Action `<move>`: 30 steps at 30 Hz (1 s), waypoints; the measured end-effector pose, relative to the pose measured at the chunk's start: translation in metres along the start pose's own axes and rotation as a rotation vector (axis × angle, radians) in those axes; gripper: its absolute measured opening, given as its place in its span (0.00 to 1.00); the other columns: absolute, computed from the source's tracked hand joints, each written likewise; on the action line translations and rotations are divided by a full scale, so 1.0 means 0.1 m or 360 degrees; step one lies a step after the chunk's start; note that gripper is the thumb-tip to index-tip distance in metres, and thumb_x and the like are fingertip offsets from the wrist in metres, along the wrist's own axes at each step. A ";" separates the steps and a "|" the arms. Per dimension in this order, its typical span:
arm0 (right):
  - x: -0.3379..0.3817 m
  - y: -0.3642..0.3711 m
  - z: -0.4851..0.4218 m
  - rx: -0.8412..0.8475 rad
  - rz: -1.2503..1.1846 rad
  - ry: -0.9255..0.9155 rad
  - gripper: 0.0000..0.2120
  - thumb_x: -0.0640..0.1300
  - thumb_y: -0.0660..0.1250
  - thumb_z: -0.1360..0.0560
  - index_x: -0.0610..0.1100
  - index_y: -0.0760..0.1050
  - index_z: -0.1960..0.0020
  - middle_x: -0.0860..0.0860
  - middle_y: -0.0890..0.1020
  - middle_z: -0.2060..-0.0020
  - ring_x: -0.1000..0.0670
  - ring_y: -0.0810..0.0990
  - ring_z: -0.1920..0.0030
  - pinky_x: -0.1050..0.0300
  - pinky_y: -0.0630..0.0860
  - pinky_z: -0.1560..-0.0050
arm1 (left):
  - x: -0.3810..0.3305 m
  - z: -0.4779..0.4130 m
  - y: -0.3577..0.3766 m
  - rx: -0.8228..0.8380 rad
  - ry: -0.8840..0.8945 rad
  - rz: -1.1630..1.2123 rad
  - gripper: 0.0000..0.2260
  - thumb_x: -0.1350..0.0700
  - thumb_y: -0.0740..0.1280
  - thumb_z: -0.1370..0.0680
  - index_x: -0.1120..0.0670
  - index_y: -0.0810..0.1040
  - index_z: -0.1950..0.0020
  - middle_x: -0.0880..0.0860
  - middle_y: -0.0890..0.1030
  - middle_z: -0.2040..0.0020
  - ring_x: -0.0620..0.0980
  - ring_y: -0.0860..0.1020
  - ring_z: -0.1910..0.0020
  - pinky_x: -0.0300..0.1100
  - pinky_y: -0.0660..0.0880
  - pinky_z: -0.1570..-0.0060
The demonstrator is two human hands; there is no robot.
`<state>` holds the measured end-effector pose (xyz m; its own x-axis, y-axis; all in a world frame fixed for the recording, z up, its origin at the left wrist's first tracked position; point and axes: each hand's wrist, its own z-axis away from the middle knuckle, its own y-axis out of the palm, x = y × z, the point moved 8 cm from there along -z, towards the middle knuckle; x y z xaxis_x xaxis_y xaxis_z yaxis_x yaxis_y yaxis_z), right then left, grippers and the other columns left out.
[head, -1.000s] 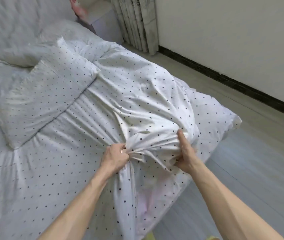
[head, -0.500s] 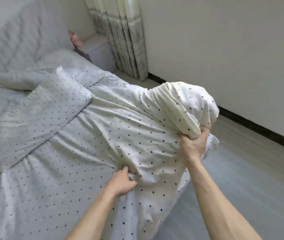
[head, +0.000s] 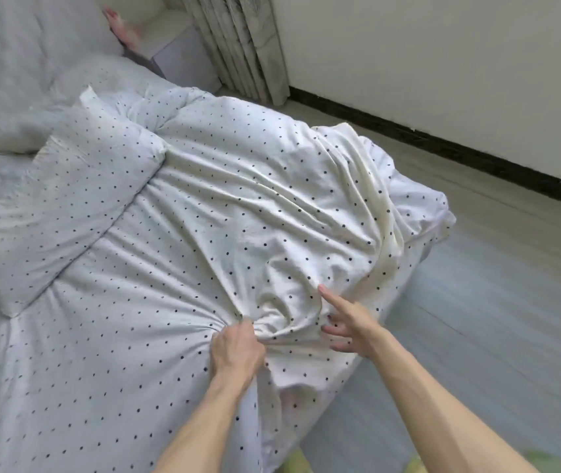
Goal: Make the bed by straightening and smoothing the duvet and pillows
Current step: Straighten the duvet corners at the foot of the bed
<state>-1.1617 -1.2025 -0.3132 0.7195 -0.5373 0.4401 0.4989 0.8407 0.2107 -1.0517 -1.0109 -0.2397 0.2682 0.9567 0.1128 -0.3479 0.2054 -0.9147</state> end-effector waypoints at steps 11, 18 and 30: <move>1.04 0.62 0.75 -0.0485 -0.0573 -0.0809 0.10 0.38 0.76 0.35 0.46 0.75 0.65 0.51 0.78 0.67 0.51 0.77 0.67 0.59 0.74 0.66 | 0.37 0.40 -0.54 0.0392 0.0052 0.1451 0.13 0.59 0.61 0.42 0.43 0.78 0.66 0.41 0.75 0.74 0.48 0.72 0.69 0.42 0.69 0.66; -0.19 -0.66 0.29 -0.1203 0.0069 -0.0062 0.58 0.63 0.83 0.43 0.38 0.61 0.24 0.35 0.72 0.30 0.36 0.72 0.30 0.40 0.73 0.32 | -0.25 0.59 0.30 0.1004 0.0557 0.0741 0.27 0.44 0.69 0.27 0.41 0.70 0.27 0.51 0.73 0.29 0.53 0.71 0.29 0.43 0.67 0.34; -0.35 0.11 -0.04 0.0162 -0.0554 -0.0255 0.12 0.49 0.74 0.26 0.45 0.86 0.46 0.46 0.87 0.46 0.45 0.85 0.47 0.50 0.79 0.41 | 0.26 1.12 0.81 -0.0365 0.0219 0.0322 0.43 0.20 0.63 0.39 0.52 0.69 0.38 0.55 0.73 0.43 0.57 0.72 0.47 0.55 0.66 0.51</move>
<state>-1.1798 -1.1748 -0.3302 0.4272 -0.7806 0.4562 0.6433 0.6170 0.4534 -1.1732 -0.9464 -0.2677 0.3388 0.9333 -0.1189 -0.1994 -0.0523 -0.9785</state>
